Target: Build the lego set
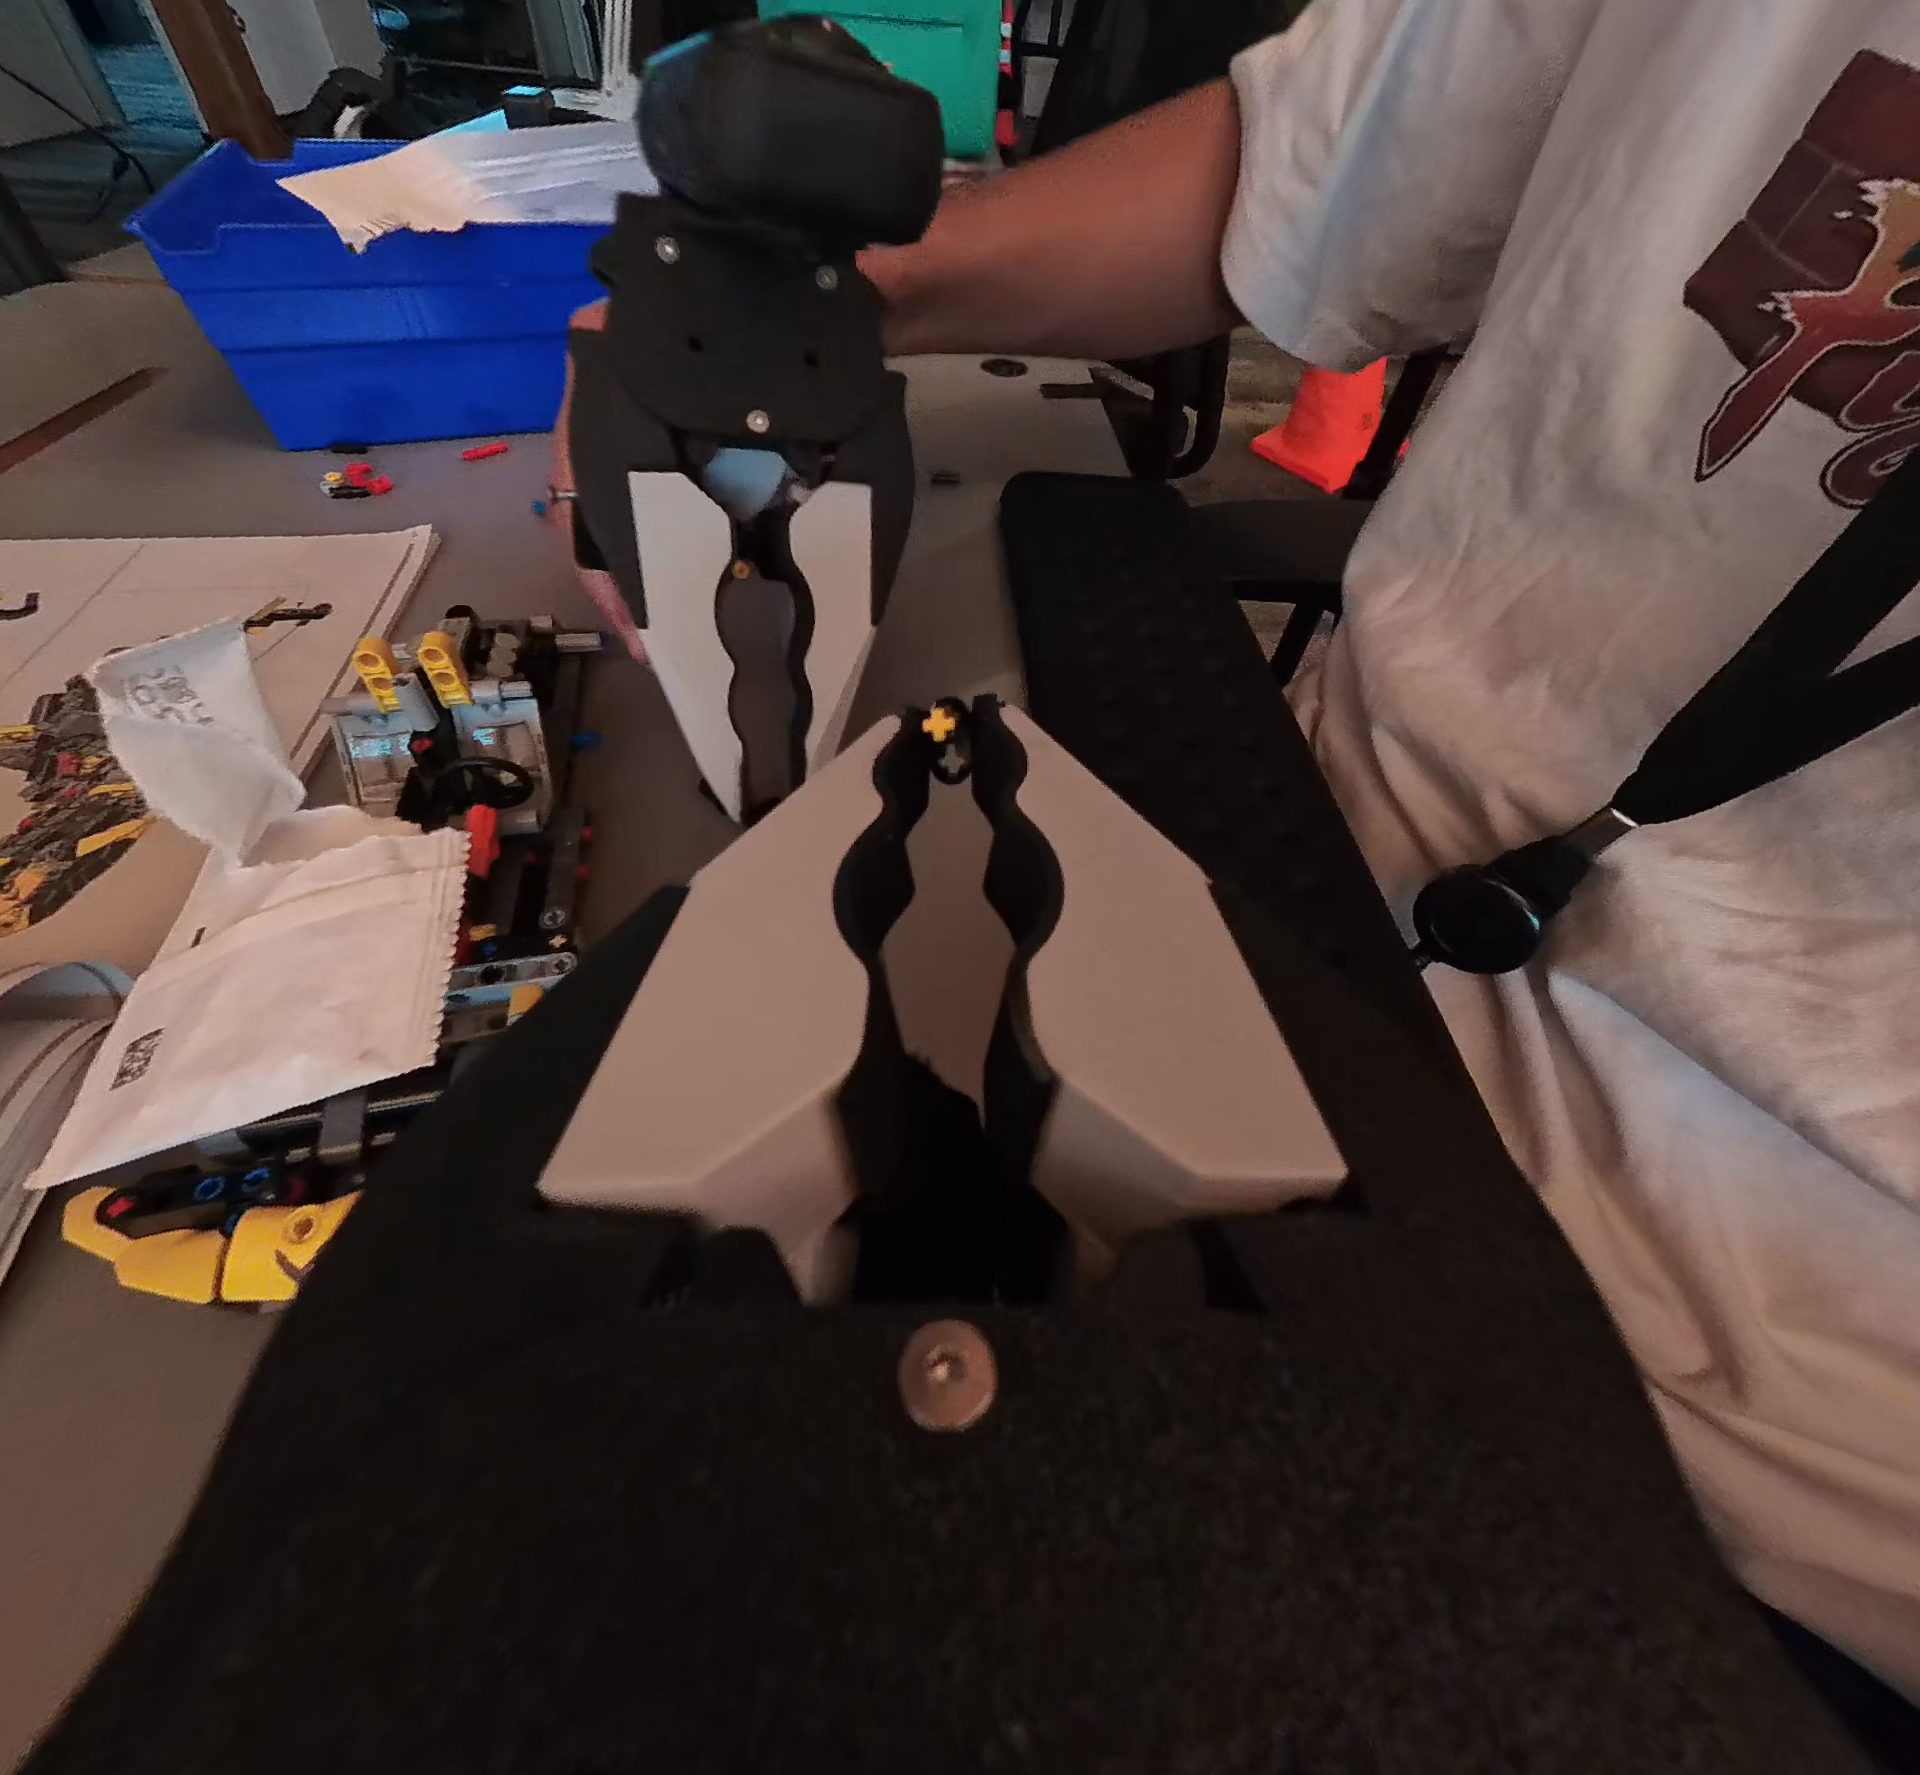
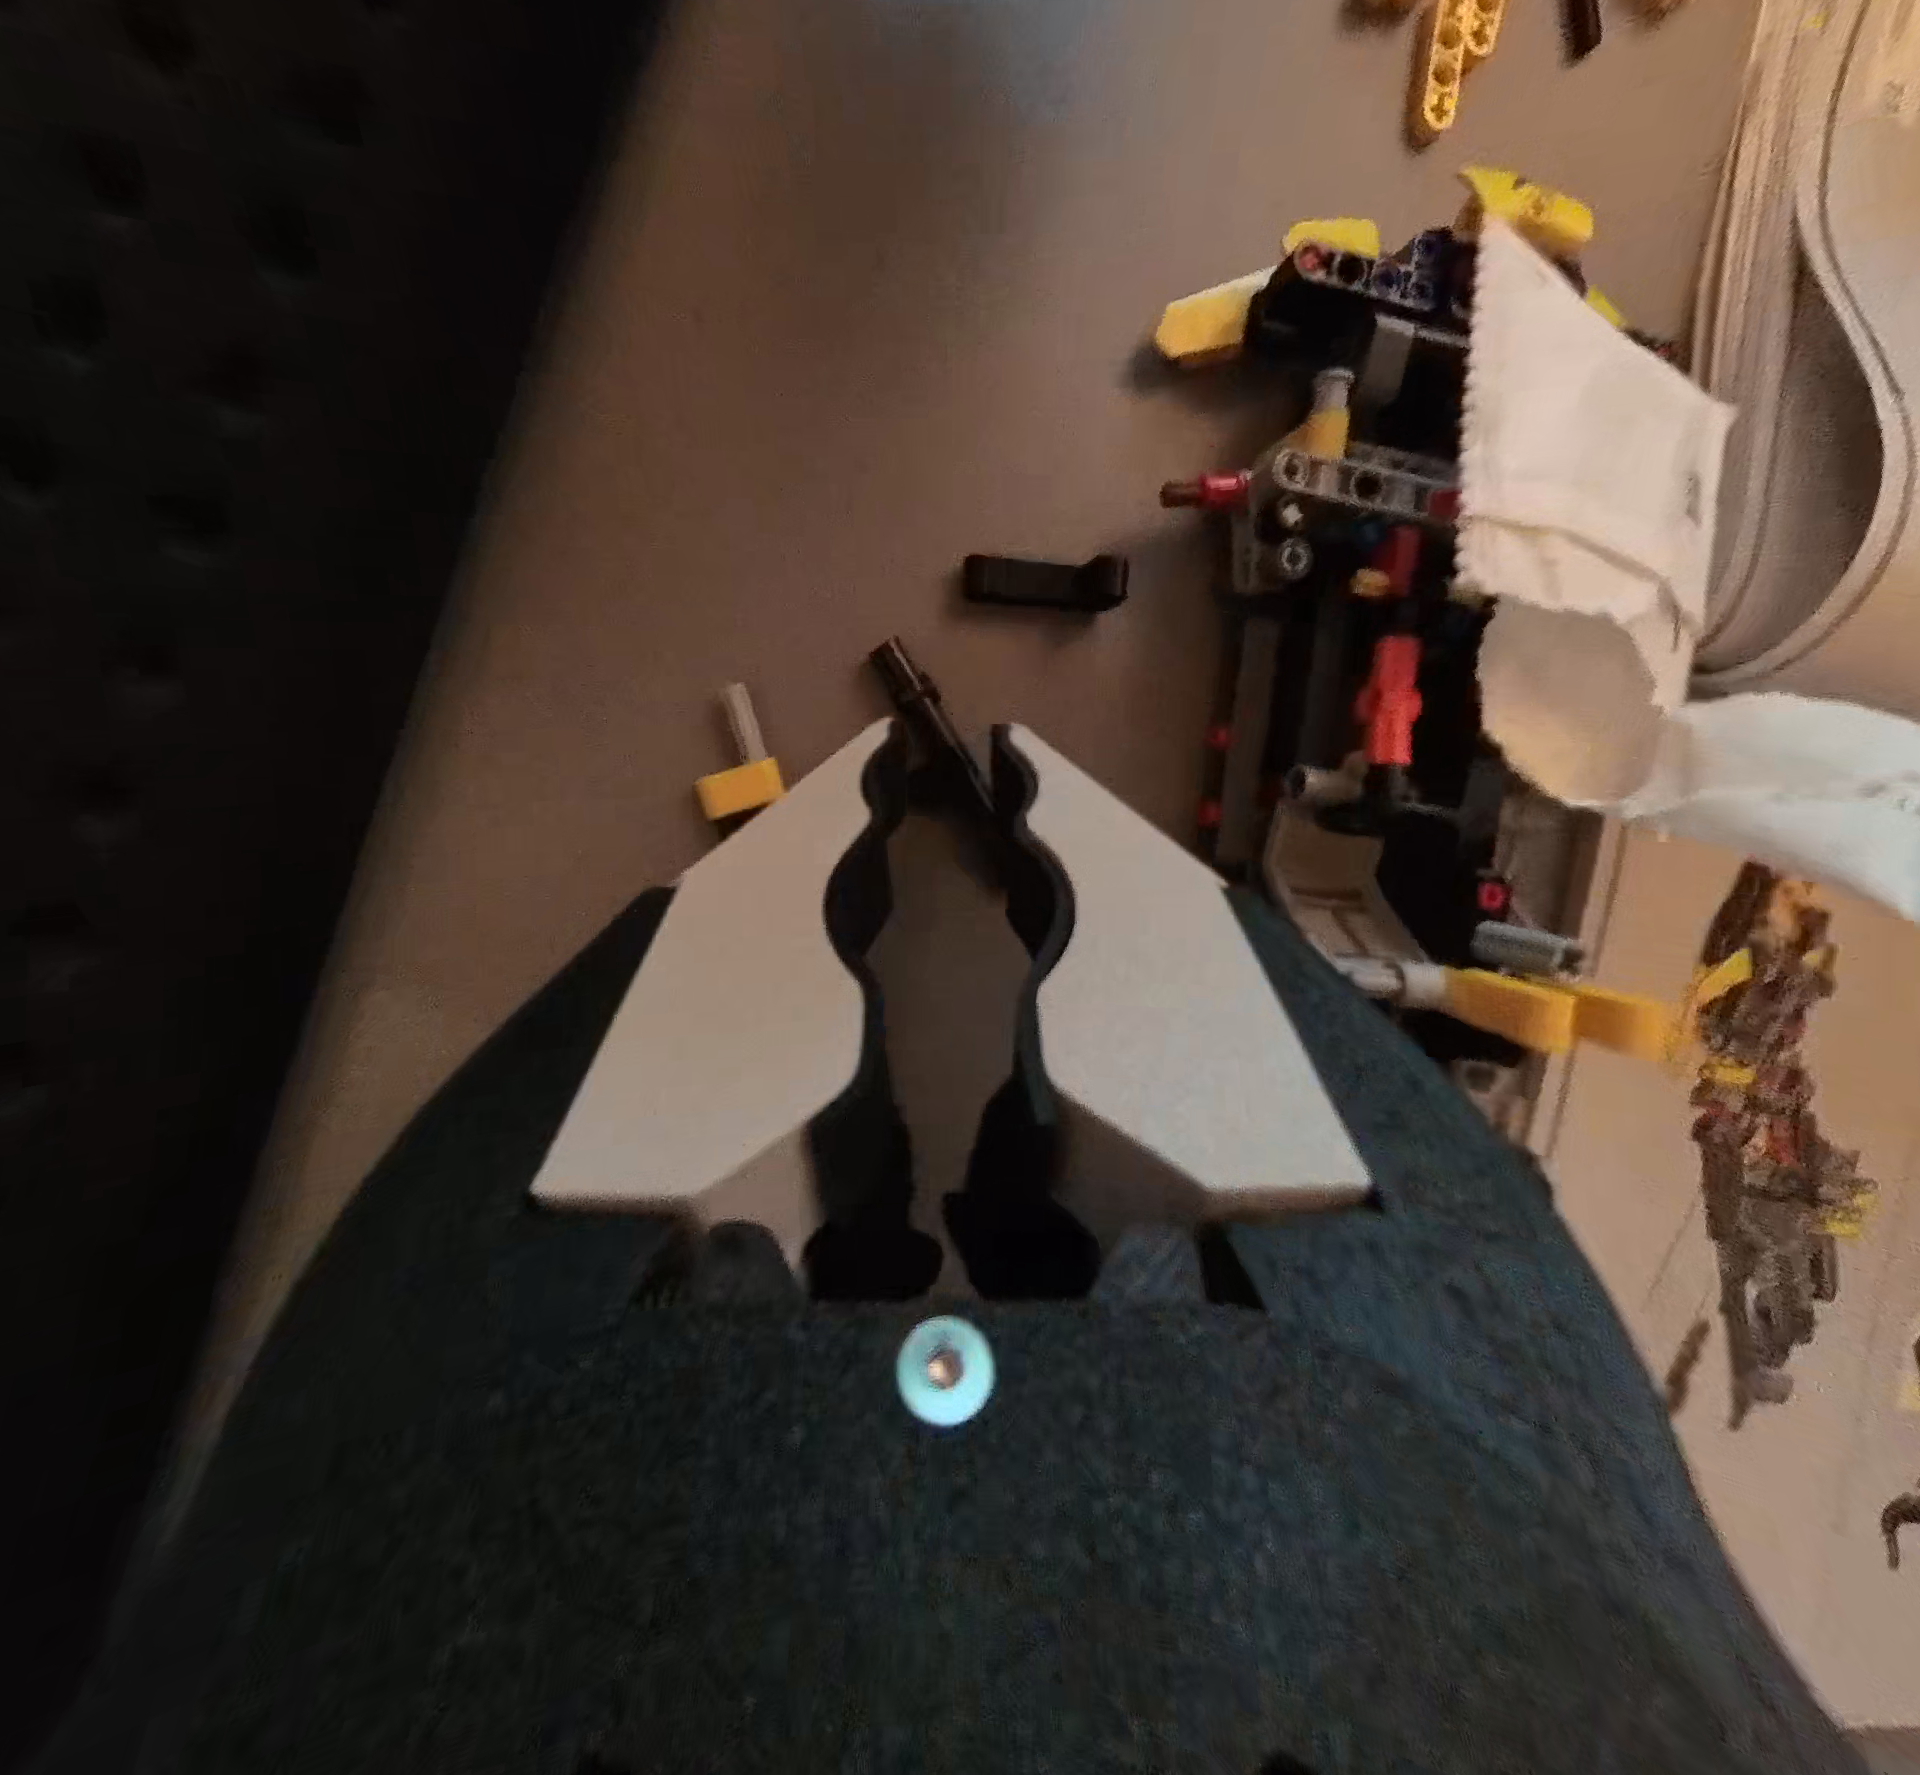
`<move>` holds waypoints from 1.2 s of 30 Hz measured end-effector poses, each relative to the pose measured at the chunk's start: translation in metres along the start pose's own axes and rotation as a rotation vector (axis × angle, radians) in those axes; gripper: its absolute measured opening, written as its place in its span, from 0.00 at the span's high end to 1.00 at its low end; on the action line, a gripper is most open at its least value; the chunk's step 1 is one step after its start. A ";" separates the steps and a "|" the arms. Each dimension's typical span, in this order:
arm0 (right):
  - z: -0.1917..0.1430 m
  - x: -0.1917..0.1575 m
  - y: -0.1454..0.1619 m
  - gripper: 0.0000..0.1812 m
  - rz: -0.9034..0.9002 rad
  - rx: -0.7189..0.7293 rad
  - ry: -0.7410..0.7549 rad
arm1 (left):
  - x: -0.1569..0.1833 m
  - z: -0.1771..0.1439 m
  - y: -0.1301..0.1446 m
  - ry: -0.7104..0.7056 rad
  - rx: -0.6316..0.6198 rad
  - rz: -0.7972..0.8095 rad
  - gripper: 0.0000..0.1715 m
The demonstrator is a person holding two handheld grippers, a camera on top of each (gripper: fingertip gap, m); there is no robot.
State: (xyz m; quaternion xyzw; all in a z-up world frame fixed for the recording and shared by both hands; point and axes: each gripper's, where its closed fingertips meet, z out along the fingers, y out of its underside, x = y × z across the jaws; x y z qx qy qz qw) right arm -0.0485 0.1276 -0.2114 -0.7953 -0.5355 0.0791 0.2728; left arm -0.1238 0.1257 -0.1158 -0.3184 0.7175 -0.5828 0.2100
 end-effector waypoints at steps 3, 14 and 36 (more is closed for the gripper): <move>0.002 0.000 -0.001 0.92 -0.017 -0.034 -0.091 | 0.000 0.000 0.001 0.002 -0.003 0.001 0.97; 0.011 -0.005 0.002 0.97 -0.026 -0.087 -0.099 | 0.001 0.001 0.003 0.005 -0.014 0.005 0.97; -0.052 0.053 -0.059 0.96 0.438 0.524 0.526 | -0.050 -0.018 -0.015 -0.233 0.134 -0.105 0.97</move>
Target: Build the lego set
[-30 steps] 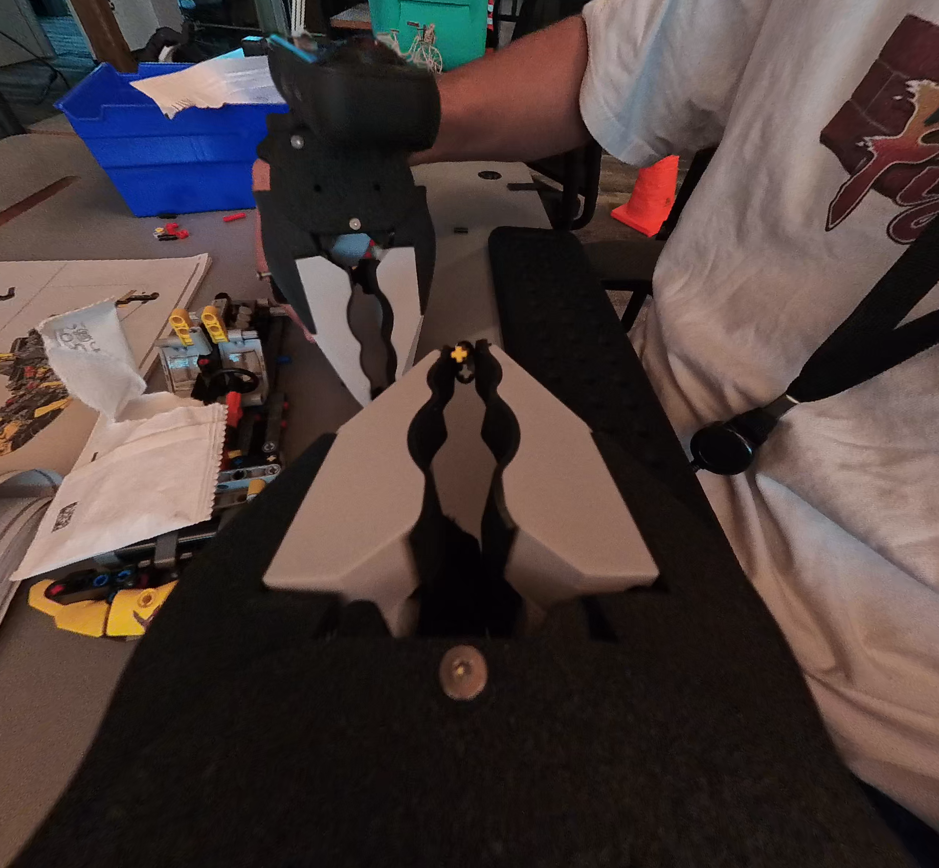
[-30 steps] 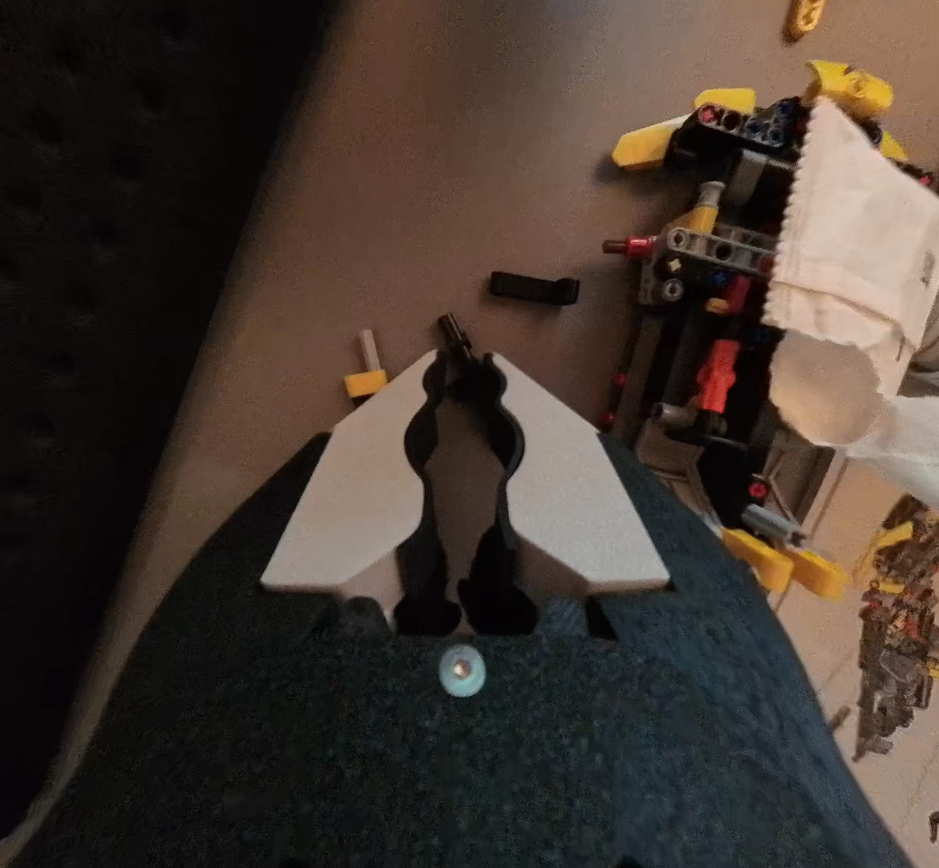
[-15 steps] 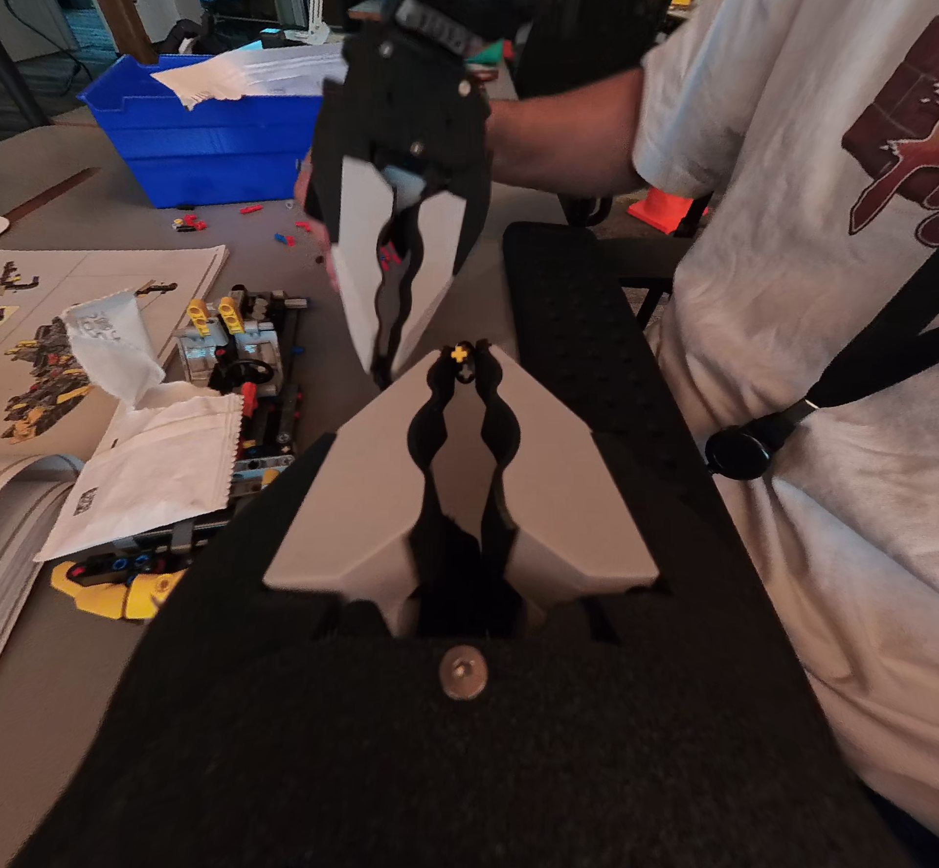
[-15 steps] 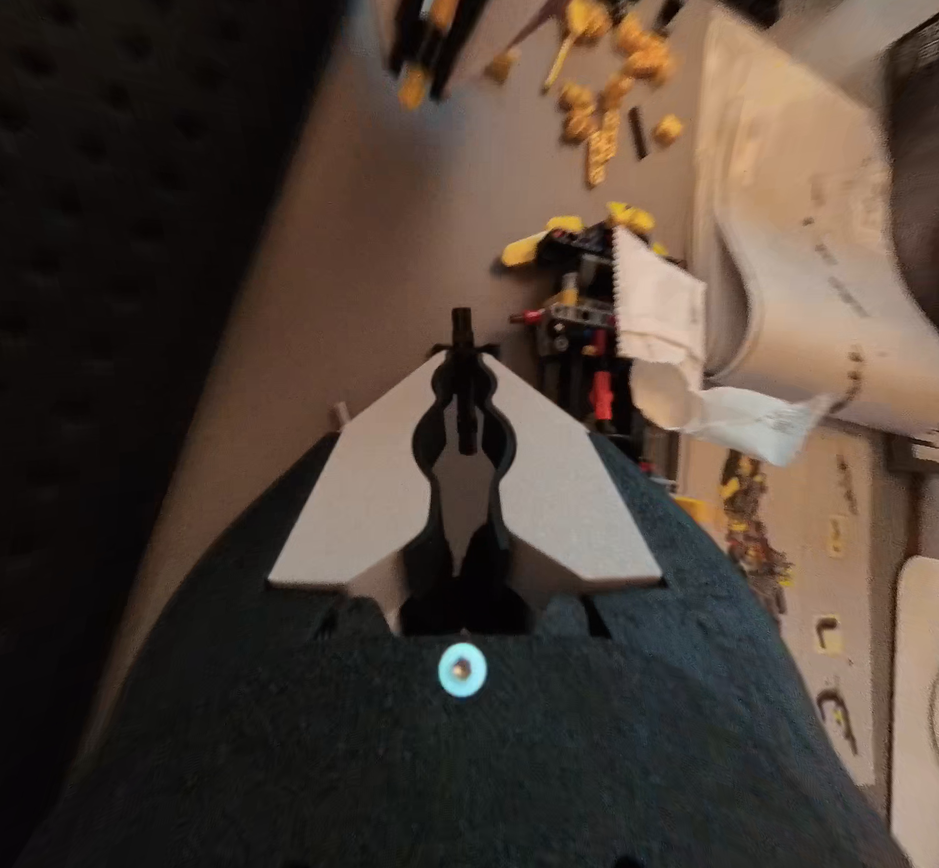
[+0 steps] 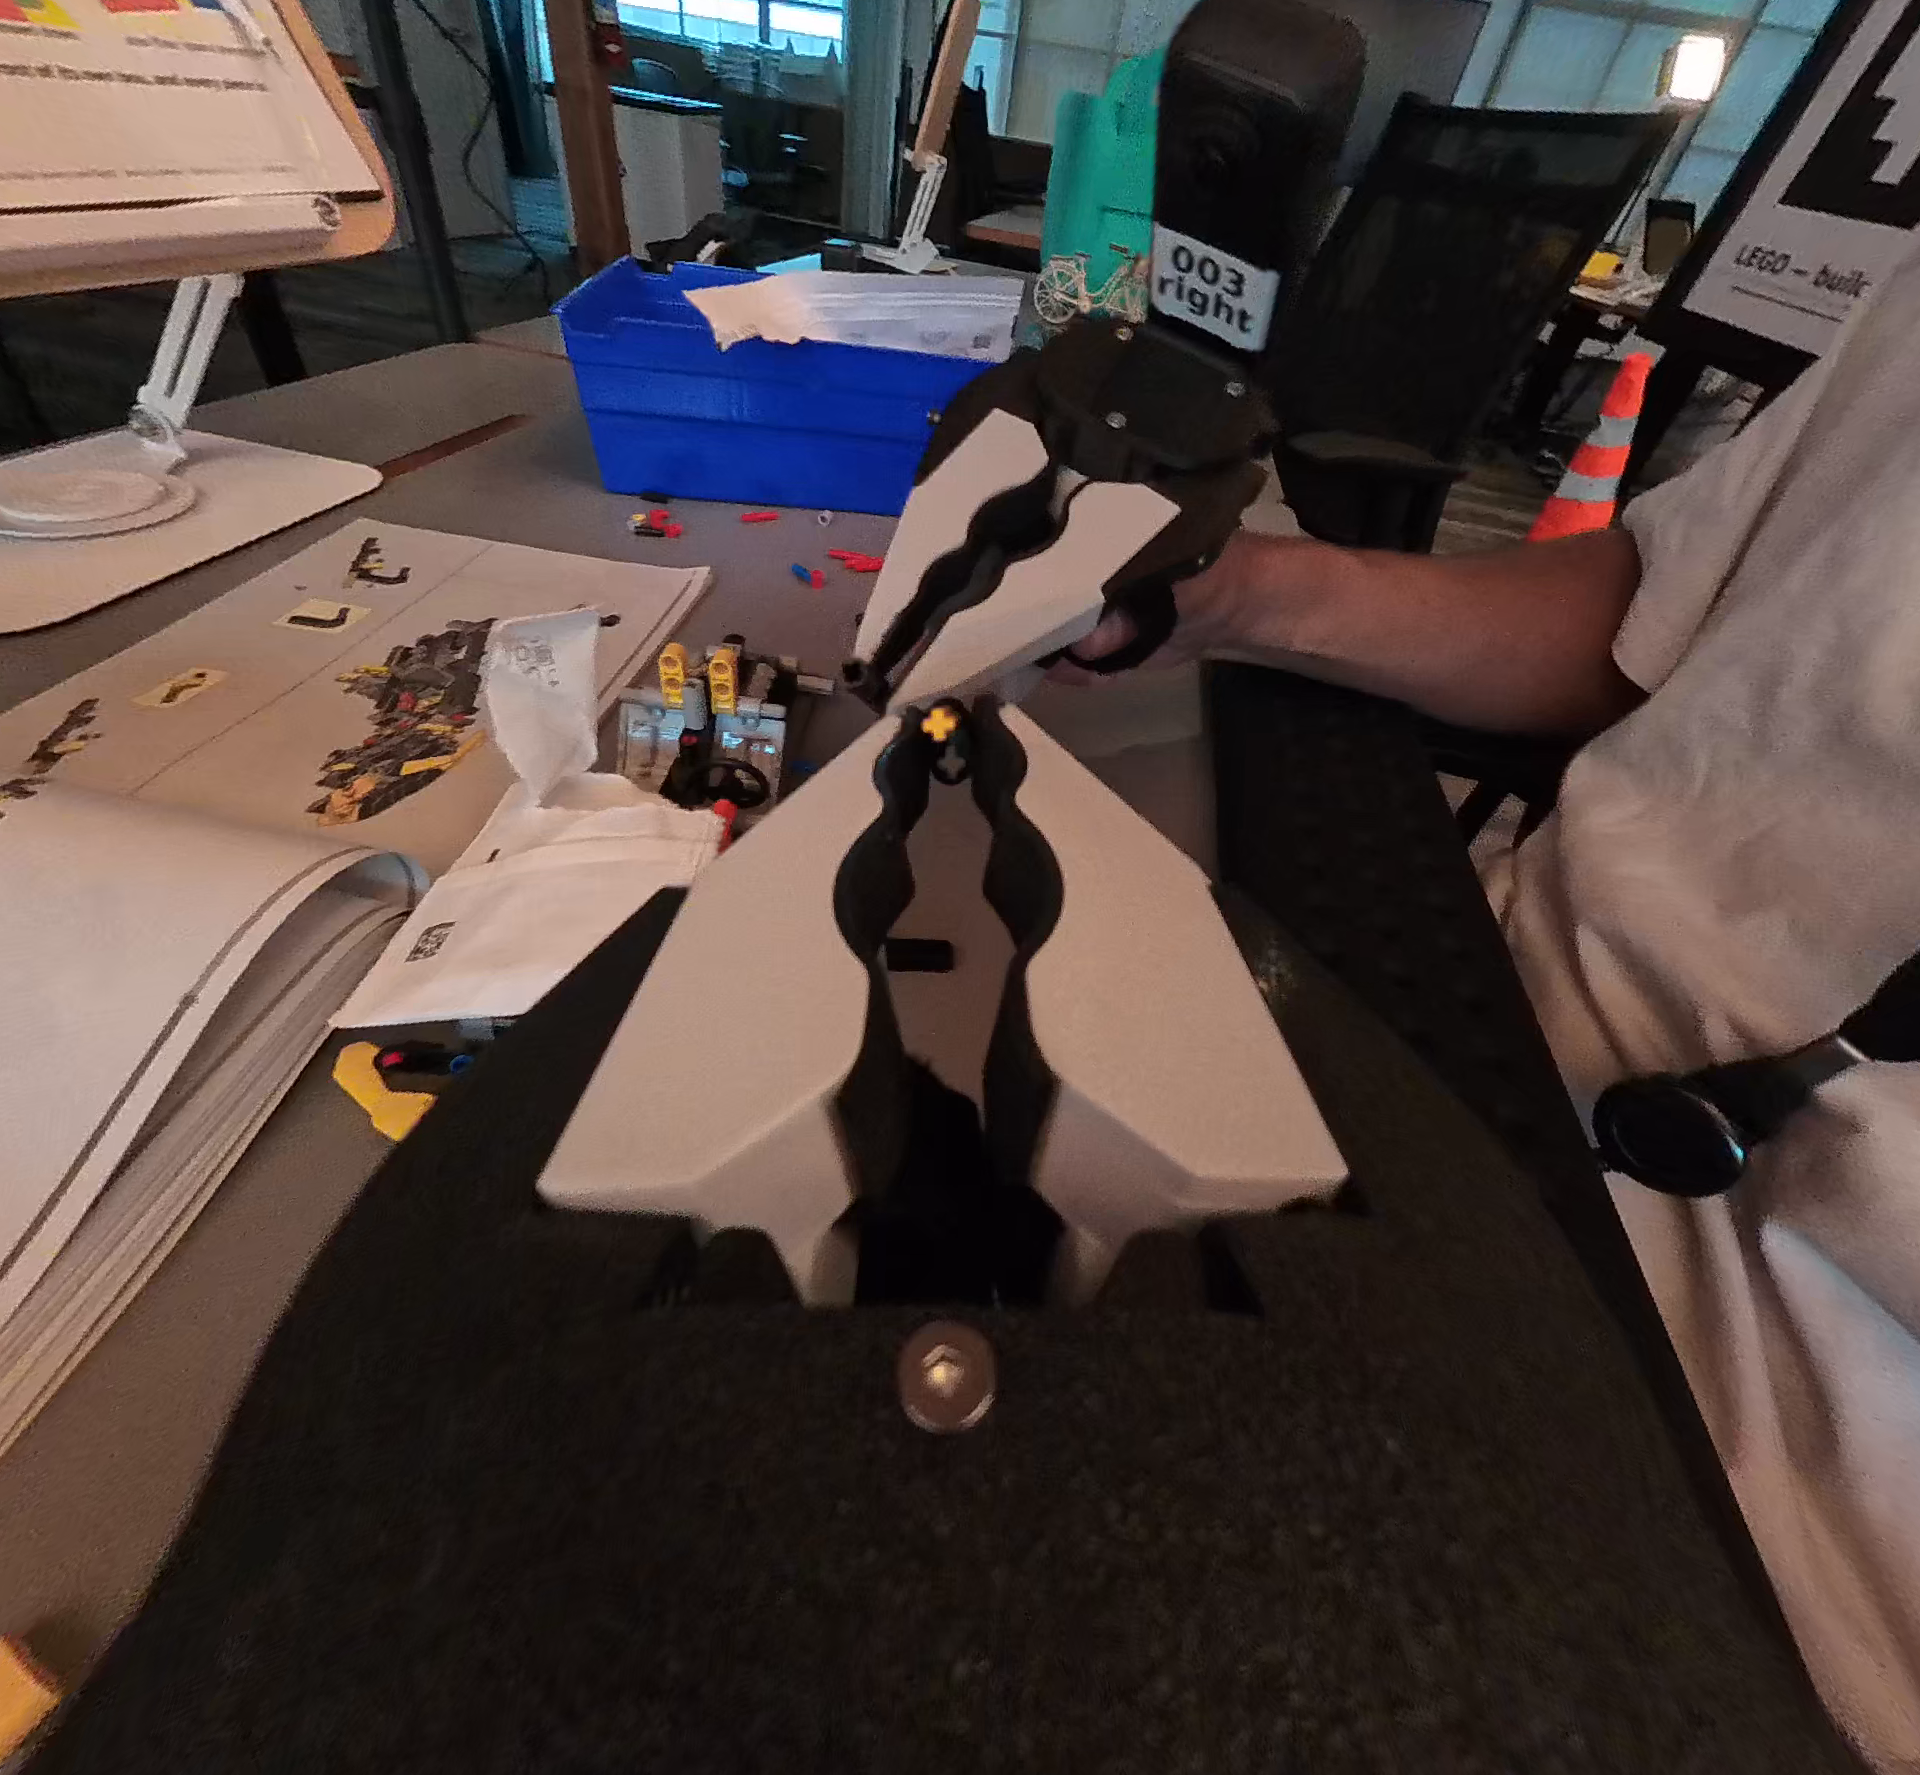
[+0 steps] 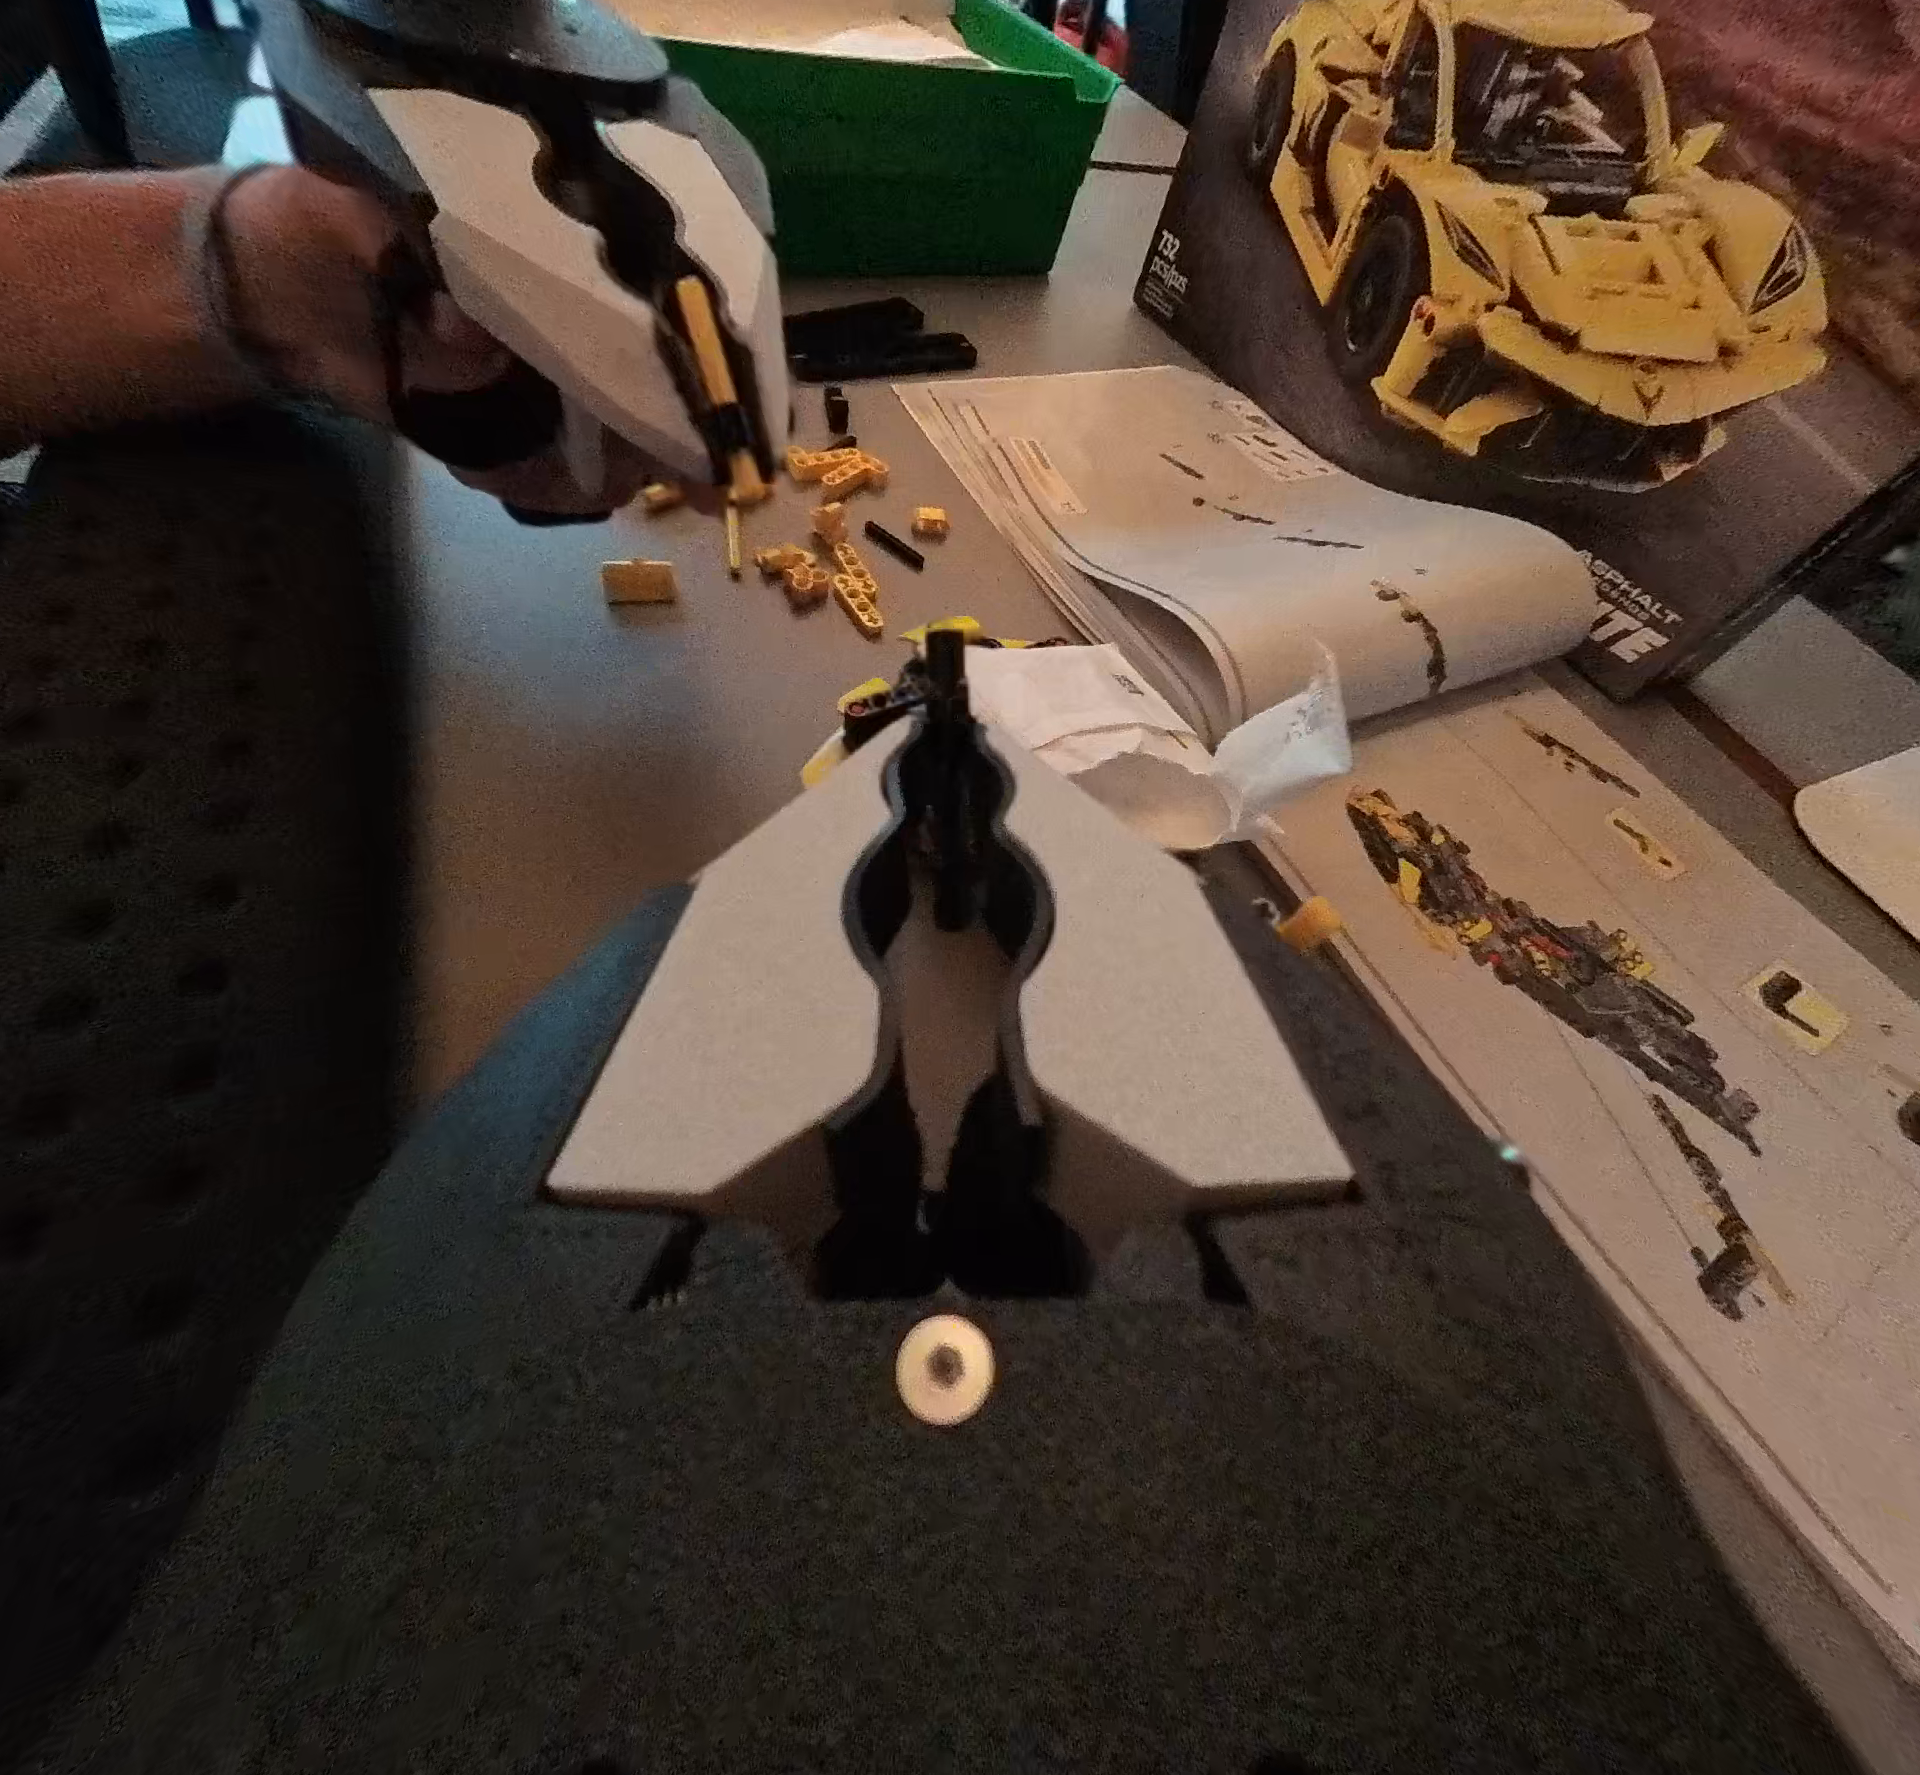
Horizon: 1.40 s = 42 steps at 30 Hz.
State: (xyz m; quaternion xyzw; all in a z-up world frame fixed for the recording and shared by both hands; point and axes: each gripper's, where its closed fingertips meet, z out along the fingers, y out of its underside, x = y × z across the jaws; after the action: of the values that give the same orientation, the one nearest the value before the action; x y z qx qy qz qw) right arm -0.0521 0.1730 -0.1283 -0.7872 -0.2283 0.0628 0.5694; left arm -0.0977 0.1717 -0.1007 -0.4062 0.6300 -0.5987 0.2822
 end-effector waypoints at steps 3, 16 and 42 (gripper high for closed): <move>0.003 -0.002 0.004 0.96 0.010 -0.016 -0.004 | -0.003 0.002 0.002 -0.007 0.005 -0.019 0.97; -0.006 -0.022 -0.014 0.97 -0.104 0.119 -0.107 | -0.007 0.012 0.013 -0.010 -0.040 -0.026 0.97; 0.018 -0.029 0.003 0.96 -0.410 -0.020 0.070 | -0.021 0.031 0.053 -0.062 -0.234 -0.189 0.97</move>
State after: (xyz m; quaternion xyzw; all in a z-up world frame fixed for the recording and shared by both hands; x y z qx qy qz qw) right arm -0.0830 0.1753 -0.1422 -0.7316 -0.3642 -0.0839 0.5702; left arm -0.0702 0.1706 -0.1596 -0.5120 0.6456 -0.5321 0.1947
